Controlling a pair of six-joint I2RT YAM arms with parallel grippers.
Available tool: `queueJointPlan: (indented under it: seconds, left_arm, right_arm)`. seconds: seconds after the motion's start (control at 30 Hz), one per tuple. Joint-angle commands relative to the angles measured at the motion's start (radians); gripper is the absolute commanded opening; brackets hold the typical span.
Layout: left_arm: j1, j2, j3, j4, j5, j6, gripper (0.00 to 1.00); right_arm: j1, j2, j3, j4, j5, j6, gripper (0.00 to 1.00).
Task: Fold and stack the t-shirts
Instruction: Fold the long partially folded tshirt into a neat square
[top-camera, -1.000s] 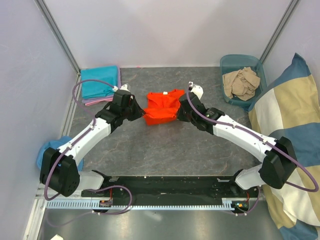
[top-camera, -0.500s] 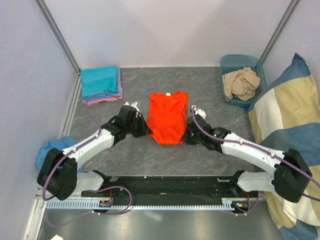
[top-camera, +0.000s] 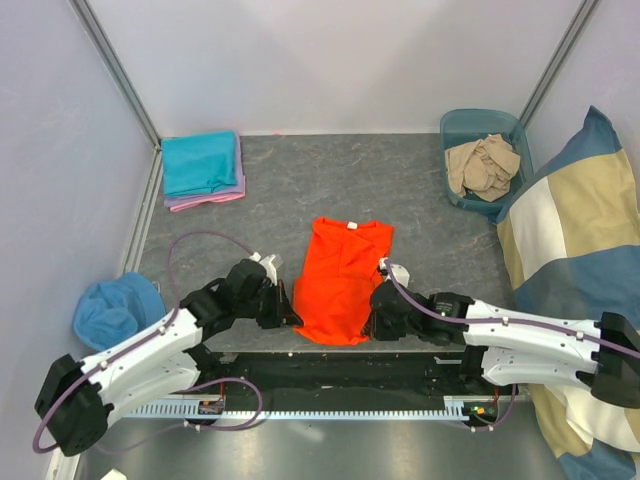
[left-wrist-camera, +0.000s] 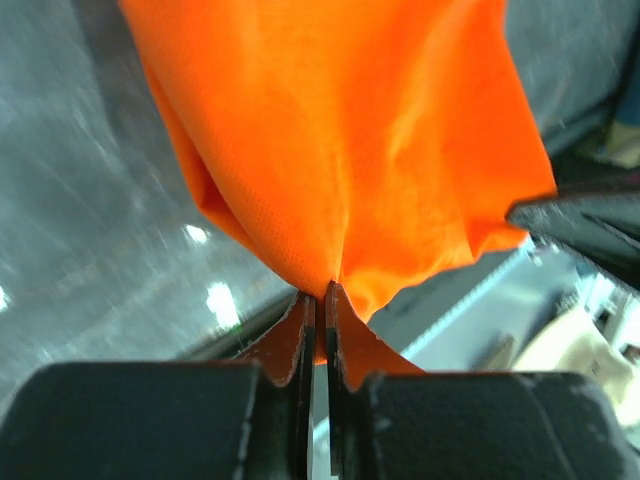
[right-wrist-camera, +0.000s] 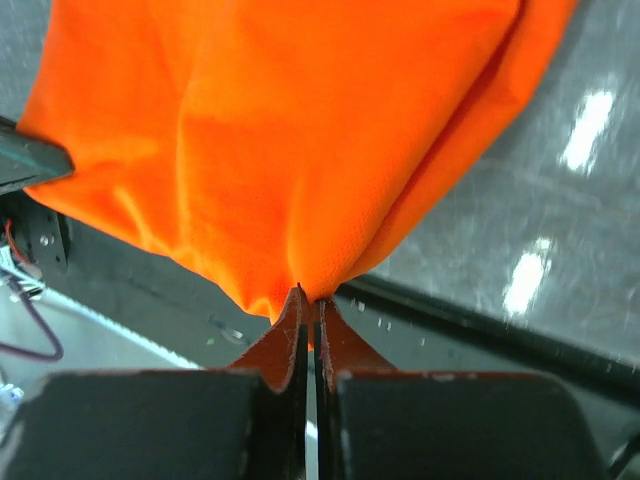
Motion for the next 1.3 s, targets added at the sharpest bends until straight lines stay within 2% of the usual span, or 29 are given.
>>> queueJointPlan:
  seconds: [0.0, 0.13, 0.27, 0.37, 0.5, 0.53, 0.63, 0.7, 0.8, 0.93, 1.07, 1.27]
  left_arm:
    - [-0.023, -0.108, 0.004, -0.103, 0.102, -0.089, 0.02]
    - [-0.024, -0.127, 0.085, -0.138, 0.156, -0.096, 0.02]
    - [-0.026, -0.051, 0.256, -0.133, 0.147, -0.053, 0.02]
    - [-0.023, 0.080, 0.399, -0.103, 0.101, 0.021, 0.02]
    - [0.003, 0.278, 0.520, 0.007, 0.050, 0.093, 0.02]
    - [0.037, 0.355, 0.540, 0.072, 0.062, 0.087, 0.02]
    - [0.110, 0.508, 0.577, 0.213, 0.142, 0.067, 0.02]
    - [0.141, 0.590, 0.603, 0.258, 0.162, 0.075, 0.02]
    - [0.179, 0.745, 0.675, 0.275, 0.167, 0.101, 0.02]
    - [0.213, 0.868, 0.735, 0.287, 0.177, 0.110, 0.02]
    - [0.227, 0.876, 0.726, 0.304, 0.174, 0.102, 0.02]
    - [0.239, 0.861, 0.688, 0.325, 0.186, 0.084, 0.02]
  right_arm:
    - [0.069, -0.091, 0.002, -0.113, 0.050, 0.131, 0.00]
    - [0.109, -0.169, 0.047, -0.159, 0.078, 0.188, 0.00]
    - [0.117, -0.209, 0.157, -0.236, 0.156, 0.192, 0.00]
    - [0.115, -0.190, 0.258, -0.270, 0.305, 0.142, 0.00]
    - [0.094, -0.067, 0.376, -0.281, 0.550, 0.057, 0.00]
    - [0.060, -0.039, 0.390, -0.281, 0.639, 0.034, 0.00]
    - [-0.082, 0.065, 0.414, -0.194, 0.692, -0.096, 0.00]
    - [-0.226, 0.140, 0.378, -0.076, 0.661, -0.178, 0.00]
    - [-0.386, 0.235, 0.316, 0.069, 0.568, -0.213, 0.00]
    - [-0.489, 0.335, 0.285, 0.207, 0.499, -0.297, 0.00]
    - [-0.572, 0.419, 0.306, 0.264, 0.381, -0.363, 0.00]
    - [-0.639, 0.524, 0.369, 0.330, 0.313, -0.446, 0.00]
